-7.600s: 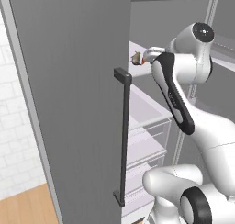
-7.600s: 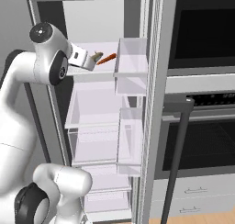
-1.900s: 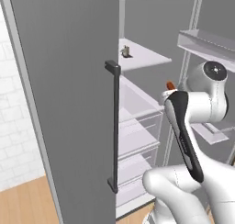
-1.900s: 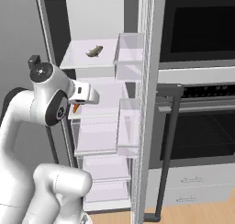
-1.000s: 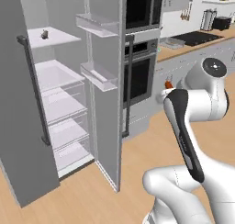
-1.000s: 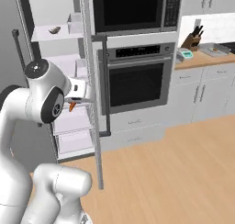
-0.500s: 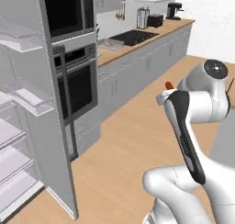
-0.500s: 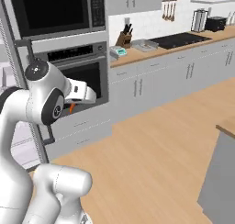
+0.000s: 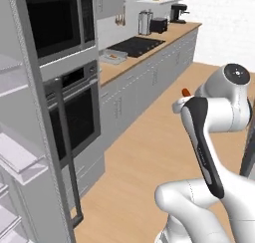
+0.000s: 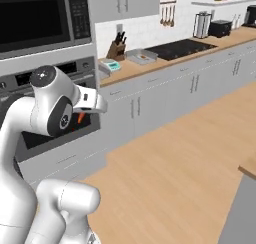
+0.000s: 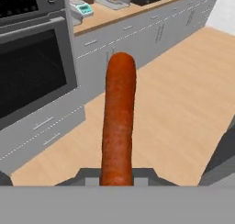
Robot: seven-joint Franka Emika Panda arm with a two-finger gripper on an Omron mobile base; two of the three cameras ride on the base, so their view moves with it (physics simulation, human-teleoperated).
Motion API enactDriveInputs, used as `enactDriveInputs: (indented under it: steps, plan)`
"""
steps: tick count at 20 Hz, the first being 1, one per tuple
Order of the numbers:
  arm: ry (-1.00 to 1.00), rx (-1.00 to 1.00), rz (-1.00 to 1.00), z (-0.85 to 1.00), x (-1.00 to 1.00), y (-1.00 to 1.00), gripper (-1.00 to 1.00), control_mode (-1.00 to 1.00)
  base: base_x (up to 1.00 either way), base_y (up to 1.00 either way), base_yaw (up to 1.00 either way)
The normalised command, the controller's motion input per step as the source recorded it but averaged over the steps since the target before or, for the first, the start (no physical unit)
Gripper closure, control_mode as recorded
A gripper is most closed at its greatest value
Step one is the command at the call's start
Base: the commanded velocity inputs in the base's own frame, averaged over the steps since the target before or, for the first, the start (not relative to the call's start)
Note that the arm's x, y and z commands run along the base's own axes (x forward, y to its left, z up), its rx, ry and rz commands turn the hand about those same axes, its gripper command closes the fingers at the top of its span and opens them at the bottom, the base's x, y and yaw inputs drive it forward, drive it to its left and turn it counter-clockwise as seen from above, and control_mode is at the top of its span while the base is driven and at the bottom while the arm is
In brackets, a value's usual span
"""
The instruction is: Place one carrot and one fish in each tupperware on the nearby counter, to pack two identical lunches.
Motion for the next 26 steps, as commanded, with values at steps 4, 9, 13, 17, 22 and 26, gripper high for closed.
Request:
enactDriveInputs:
  steps: [4,9,13,17,22,26]
  plan:
    - [0.0,0.0,0.0,0.0,0.0,0.0,1.0,1.0,1.0,0.04,0.0]
    - [0.0,0.0,0.0,0.0,0.0,0.0,1.0,1.0,1.0,-0.01,0.06]
    - [0.0,0.0,0.0,0.0,0.0,0.0,1.0,1.0,1.0,-0.04,0.13]
    - [0.0,0.0,0.0,0.0,0.0,0.0,1.0,1.0,1.0,-0.18,0.19]
    - [0.0,0.0,0.0,0.0,0.0,0.0,1.0,1.0,1.0,-0.33,0.32]
    - [0.0,0.0,0.0,0.0,0.0,0.0,1.0,1.0,1.0,-0.16,0.51]
